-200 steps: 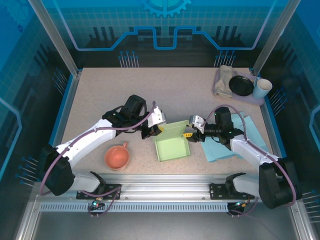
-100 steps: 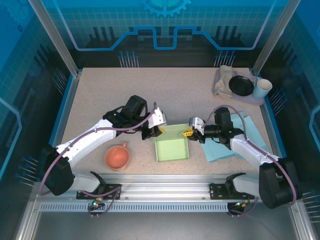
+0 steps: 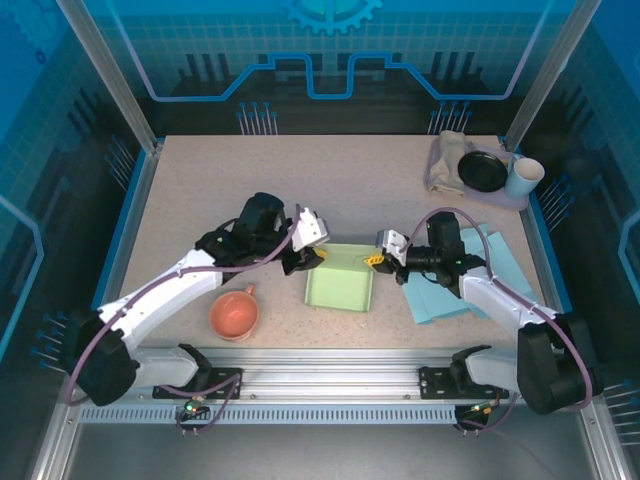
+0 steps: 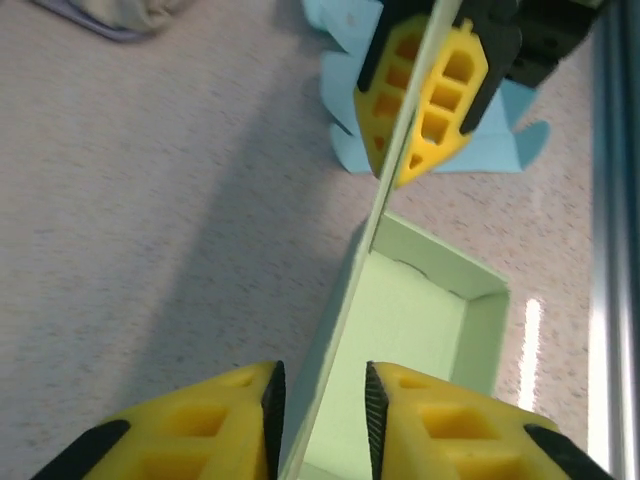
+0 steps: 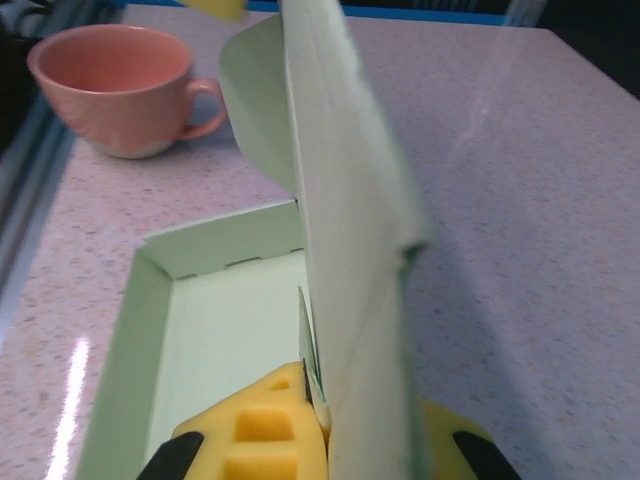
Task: Fold the paper box
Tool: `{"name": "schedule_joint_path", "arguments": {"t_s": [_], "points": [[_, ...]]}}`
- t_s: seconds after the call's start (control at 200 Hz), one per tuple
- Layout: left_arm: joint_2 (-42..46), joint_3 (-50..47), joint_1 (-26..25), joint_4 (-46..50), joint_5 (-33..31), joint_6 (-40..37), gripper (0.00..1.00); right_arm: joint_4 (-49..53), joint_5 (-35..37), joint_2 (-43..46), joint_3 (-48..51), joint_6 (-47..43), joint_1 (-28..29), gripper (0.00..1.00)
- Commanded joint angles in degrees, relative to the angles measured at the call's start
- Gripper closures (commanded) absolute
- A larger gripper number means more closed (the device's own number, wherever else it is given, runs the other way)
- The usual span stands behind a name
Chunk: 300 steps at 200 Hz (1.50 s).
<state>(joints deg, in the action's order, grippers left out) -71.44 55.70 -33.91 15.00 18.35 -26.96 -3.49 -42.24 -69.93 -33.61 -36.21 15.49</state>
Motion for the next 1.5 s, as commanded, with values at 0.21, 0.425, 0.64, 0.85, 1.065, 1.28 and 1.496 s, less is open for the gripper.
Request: {"name": "schedule_joint_path", "arguments": {"t_s": [0.21, 0.425, 0.64, 0.85, 1.065, 1.28, 1.496], "points": [[1.3, 4.1, 4.5, -4.8, -25.6, 39.8, 0.4, -11.0, 13.1, -0.9, 3.1, 7.2, -0.5, 1.0], [-1.7, -1.6, 6.3, -9.6, -23.8, 56.3, 0.24, -11.7, 10.4, -0.5, 3.6, 6.0, -0.3, 1.0], [-9.1, 3.4, 6.5, -3.4, -23.2, 70.1, 0.2, -9.4, 10.1, -1.5, 2.6, 3.5, 0.9, 1.0], [-13.2, 8.3, 6.7, 1.8, -23.6, 79.6, 0.04, -6.0, 11.5, -2.4, 1.4, 0.7, 3.4, 1.0], [-11.5, 10.5, 6.9, 8.6, -28.7, 85.2, 0.02, -5.1, 12.2, -2.8, 0.9, 0.1, 4.2, 1.0], [-14.7, 9.6, 5.1, 6.9, -23.0, 88.2, 0.02, -5.0, 12.7, -2.8, 0.8, 0.1, 4.4, 1.0], [-21.1, 12.5, 1.7, 4.6, -19.0, 87.4, 0.02, -4.5, 13.3, -2.8, 1.1, -0.1, 5.0, 1.0]]}}
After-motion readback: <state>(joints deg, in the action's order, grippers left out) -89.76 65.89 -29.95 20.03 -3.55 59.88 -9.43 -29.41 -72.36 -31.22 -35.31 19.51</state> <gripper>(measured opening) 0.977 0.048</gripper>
